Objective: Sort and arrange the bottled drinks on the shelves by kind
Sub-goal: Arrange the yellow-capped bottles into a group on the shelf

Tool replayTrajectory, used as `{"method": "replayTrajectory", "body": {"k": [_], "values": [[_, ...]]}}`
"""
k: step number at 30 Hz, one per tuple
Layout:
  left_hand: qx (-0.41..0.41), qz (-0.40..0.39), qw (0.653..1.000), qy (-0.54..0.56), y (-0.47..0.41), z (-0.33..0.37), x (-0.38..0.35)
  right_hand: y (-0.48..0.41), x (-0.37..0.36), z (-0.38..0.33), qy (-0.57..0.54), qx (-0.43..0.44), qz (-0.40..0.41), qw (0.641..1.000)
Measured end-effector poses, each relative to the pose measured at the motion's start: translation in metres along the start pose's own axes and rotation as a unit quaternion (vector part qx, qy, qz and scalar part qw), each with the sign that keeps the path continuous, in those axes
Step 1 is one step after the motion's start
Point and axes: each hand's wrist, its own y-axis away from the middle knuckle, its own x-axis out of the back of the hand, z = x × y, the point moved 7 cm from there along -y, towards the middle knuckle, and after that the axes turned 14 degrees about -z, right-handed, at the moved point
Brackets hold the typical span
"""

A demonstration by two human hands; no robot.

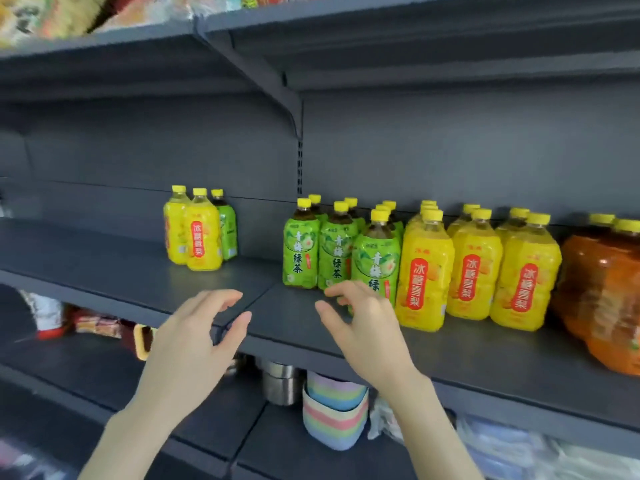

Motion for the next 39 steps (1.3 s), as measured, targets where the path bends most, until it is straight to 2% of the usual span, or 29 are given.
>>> {"method": "replayTrajectory", "body": {"k": [9,14,22,26,31,33,39], "values": [[-0.042,0.015,0.999,0.010,-0.103,-0.102,0.020,-0.126,-0.063,-0.020,-0.013,0.029,0.044,0.999],[-0.009,-0.001,1.000,0.022,-0.156,-0.174,0.023,-0.217,-0.119,-0.022,-0.022,0.018,-0.001,1.000],[0.053,0.035,0.992,0.106,-0.233,-0.304,0.031,-0.336,-0.202,-0.036,-0.018,-0.003,-0.058,0.998],[0.066,0.038,0.984,0.161,-0.272,-0.363,0.027,-0.380,-0.239,-0.035,-0.036,-0.028,-0.047,0.998],[0.041,-0.011,0.984,0.172,-0.327,-0.413,0.010,-0.416,-0.270,-0.033,-0.070,-0.100,-0.005,0.992],[0.033,-0.030,0.984,0.174,-0.349,-0.424,0.002,-0.425,-0.278,-0.031,-0.094,-0.125,0.009,0.988],[0.036,-0.060,0.979,0.191,-0.383,-0.442,-0.024,-0.427,-0.304,-0.014,-0.264,-0.165,-0.005,0.950]]}}
